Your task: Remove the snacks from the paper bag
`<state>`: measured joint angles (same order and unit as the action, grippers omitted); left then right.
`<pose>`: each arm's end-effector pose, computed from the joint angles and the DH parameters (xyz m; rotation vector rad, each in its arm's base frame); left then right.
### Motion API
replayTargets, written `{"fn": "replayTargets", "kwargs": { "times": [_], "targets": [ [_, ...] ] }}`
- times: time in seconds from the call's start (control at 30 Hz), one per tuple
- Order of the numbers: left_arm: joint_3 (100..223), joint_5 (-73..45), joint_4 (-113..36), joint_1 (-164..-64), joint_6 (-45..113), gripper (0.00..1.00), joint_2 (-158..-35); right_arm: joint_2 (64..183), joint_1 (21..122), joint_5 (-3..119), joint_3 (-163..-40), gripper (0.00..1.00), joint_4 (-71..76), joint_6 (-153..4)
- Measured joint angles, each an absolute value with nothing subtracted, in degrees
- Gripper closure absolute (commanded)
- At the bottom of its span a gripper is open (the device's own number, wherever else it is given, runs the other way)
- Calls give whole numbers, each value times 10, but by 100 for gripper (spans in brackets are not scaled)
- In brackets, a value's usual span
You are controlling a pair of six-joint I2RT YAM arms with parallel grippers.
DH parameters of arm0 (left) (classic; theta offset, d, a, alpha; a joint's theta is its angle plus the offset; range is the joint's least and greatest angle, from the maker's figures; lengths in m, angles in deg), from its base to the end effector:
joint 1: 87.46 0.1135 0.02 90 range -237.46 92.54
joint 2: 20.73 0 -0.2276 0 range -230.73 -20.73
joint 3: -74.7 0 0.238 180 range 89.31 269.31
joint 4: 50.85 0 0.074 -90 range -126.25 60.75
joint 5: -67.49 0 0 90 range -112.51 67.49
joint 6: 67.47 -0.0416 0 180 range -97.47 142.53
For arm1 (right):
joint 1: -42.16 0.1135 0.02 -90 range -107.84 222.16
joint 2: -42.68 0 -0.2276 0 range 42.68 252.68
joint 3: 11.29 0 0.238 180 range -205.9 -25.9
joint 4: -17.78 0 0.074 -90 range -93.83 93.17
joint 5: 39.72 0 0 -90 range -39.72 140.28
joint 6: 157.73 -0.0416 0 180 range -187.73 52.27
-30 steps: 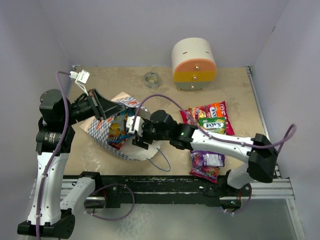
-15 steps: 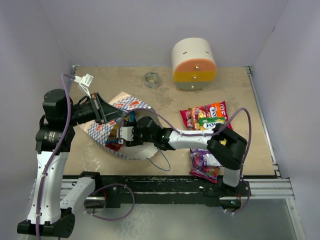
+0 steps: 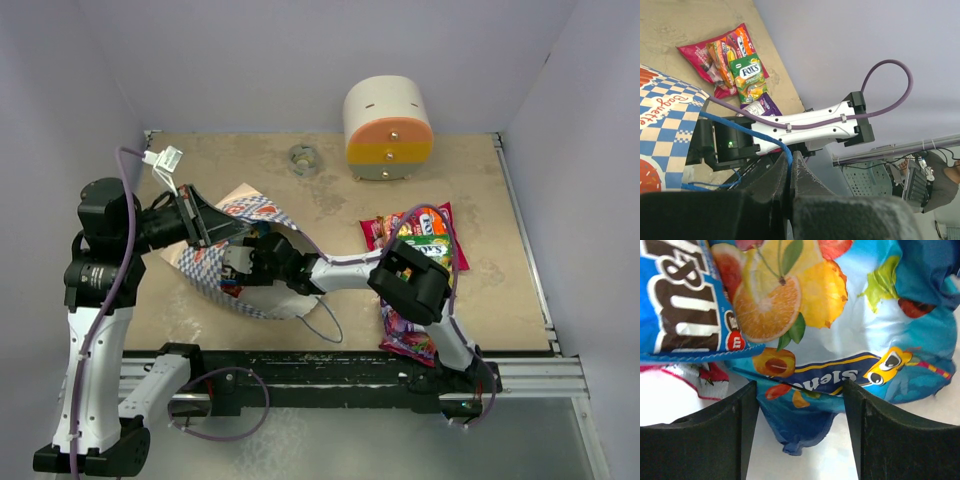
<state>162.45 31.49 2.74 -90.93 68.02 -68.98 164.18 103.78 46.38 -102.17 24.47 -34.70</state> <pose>0.1453 -0.0425 0.4107 0.0227 1.9578 -1.4318 0.2161 0.3940 0.1395 -1.4374 1.3854 0.2546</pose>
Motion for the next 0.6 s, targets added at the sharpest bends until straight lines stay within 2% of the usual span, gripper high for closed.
{"fn": "replayTargets", "kwargs": {
  "times": [0.13,0.27,0.43,0.6],
  "targets": [
    [1630,312,37,-909,680,100,-690,1660,1032,457,-1032,46,260,-377],
    [1635,306,56,-909,680,100,-689,1664,1032,447,-1036,73,264,-397],
    [1639,290,82,-909,673,100,-689,1664,1032,432,-1040,99,260,-415],
    [1642,259,113,-909,658,100,-687,1657,1030,433,-1047,100,239,-436]
  ]
}}
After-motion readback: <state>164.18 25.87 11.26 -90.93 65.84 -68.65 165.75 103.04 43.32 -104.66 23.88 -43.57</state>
